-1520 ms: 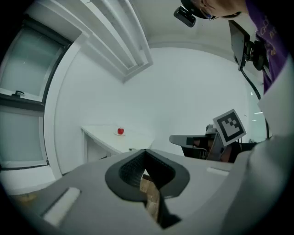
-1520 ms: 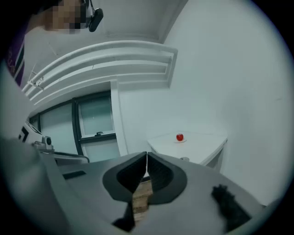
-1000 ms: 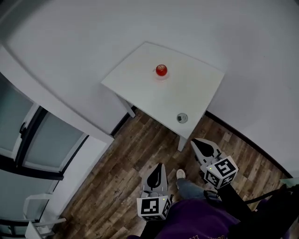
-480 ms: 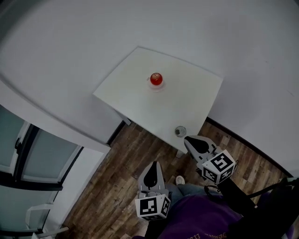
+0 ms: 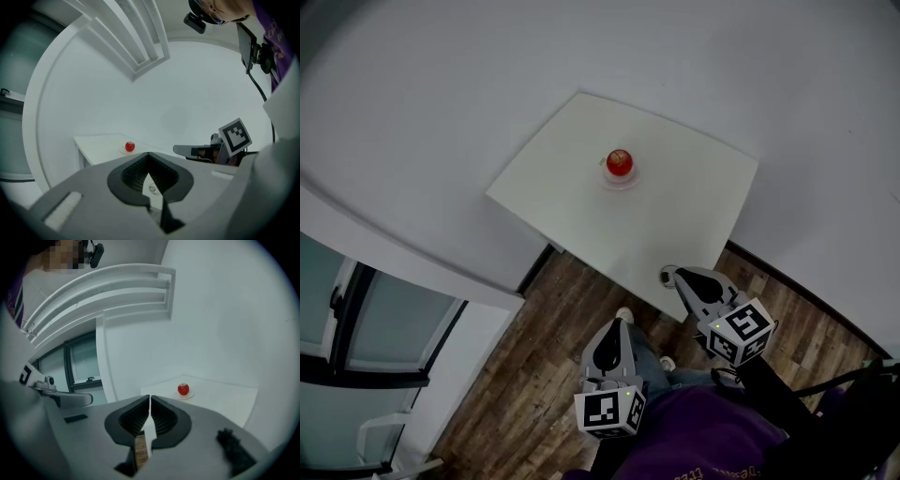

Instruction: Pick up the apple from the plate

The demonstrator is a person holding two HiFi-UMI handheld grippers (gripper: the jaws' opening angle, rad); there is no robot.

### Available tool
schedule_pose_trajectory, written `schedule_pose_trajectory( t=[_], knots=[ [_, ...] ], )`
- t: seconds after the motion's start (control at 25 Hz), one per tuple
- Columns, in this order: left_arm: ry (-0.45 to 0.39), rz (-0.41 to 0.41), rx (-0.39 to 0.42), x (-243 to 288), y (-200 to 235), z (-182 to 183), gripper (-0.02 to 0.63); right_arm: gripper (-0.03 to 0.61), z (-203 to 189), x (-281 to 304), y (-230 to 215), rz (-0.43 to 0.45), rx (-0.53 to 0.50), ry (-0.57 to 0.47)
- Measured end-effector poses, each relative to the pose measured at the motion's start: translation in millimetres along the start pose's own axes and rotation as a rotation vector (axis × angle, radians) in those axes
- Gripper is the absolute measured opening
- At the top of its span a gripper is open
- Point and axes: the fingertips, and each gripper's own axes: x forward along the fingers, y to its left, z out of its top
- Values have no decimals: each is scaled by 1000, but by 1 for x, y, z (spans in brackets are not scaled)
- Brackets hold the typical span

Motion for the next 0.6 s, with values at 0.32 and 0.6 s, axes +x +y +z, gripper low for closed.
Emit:
schedule_pose_trajectory(
  t=[0.32,0.6],
  knots=[
    [-7,-41,23,68,43,35,6,14,21,72,-29,-20,14,1],
    [10,-53,30,125,92,56,6,14,38,138,-61,-70,23,9]
  ],
)
